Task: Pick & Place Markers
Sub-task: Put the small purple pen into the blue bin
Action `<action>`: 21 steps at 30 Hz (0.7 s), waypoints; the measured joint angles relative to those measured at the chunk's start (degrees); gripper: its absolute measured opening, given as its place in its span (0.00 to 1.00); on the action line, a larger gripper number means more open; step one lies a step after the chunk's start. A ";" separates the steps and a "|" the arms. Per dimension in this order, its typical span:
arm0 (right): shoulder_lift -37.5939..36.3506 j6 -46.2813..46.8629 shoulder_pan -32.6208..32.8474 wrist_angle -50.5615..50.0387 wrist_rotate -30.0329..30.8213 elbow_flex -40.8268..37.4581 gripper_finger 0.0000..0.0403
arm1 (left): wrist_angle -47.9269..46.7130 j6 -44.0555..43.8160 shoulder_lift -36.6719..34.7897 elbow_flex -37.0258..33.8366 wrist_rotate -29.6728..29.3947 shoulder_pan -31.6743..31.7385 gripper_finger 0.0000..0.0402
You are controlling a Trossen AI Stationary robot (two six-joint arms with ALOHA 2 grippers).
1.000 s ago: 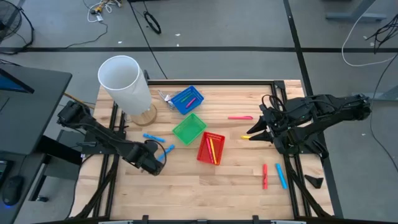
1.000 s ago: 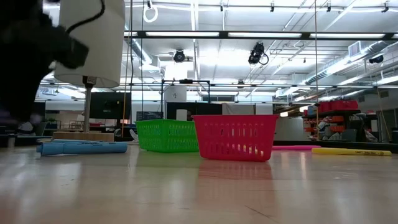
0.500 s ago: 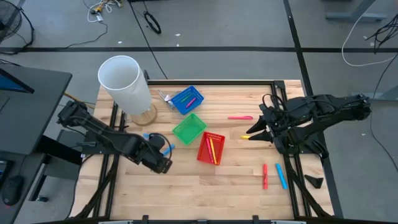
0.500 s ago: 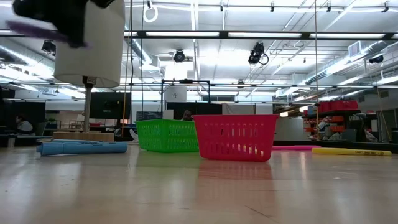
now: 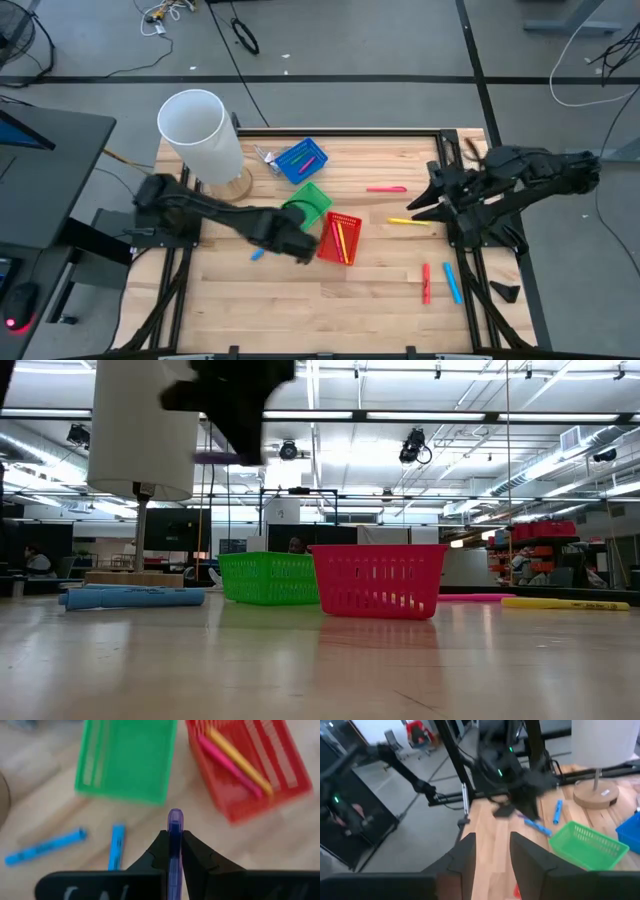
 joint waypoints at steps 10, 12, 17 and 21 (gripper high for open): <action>-6.17 1.95 0.01 0.05 0.00 0.04 0.30 | -1.47 11.89 17.73 20.21 -8.50 10.02 0.07; -6.93 1.80 0.01 0.05 0.00 0.04 0.30 | -1.80 13.87 20.55 24.13 -8.62 12.04 0.07; -7.84 1.18 0.01 0.03 0.00 0.04 0.30 | -2.82 18.47 25.53 31.01 -8.64 15.95 0.07; -7.73 -0.49 0.01 -0.07 0.00 0.04 0.30 | -3.23 19.73 25.79 31.72 -10.28 17.47 0.07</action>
